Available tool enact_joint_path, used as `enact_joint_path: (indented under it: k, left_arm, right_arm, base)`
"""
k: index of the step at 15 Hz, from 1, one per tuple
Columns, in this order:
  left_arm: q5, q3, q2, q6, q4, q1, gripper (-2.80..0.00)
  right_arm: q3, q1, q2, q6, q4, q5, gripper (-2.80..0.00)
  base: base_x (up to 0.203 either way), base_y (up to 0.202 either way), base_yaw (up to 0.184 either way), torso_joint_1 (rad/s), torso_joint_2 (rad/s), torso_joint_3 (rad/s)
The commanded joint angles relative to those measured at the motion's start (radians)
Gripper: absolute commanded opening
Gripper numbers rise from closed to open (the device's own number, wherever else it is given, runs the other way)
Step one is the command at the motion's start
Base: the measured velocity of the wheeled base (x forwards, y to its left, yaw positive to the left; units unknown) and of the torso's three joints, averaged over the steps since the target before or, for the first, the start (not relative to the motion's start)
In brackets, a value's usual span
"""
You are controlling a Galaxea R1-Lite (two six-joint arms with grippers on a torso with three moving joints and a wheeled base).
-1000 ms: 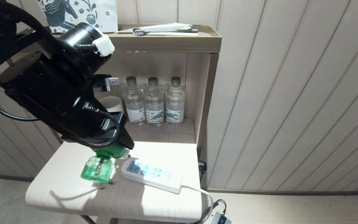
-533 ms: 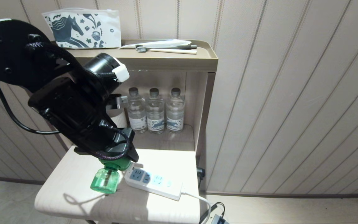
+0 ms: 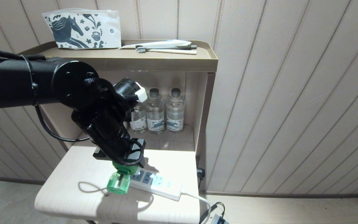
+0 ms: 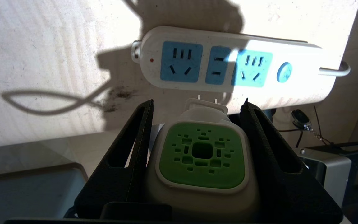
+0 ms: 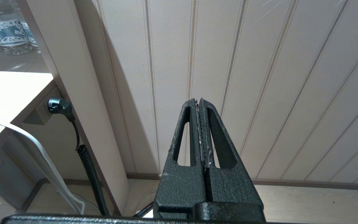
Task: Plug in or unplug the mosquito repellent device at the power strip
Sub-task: Insert the plug into the socket
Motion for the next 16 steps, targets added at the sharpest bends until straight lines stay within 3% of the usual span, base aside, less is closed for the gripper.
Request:
enact_joint_path:
  k: [1,11,16]
  left_arm:
    - [0.001,-0.005,0.028,-0.002,0.003,0.000,-2.80]
    - [0.002,-0.069,0.084,-0.024,0.055,0.001,-2.80]
    - [0.066,-0.070,0.105,-0.027,0.061,0.001,-2.80]
  right_arm:
    - [0.000,0.000,0.000,0.000,-0.001,0.000,-2.80]
    - [0.000,0.000,0.000,0.000,-0.001,0.000,-2.80]
    - [0.000,0.000,0.000,0.000,-0.001,0.000,-2.80]
  base:
    - [0.000,0.000,0.000,0.000,0.00,0.000]
    - [0.000,0.000,0.000,0.000,0.00,0.000]
    - [0.000,0.000,0.000,0.000,0.00,0.000]
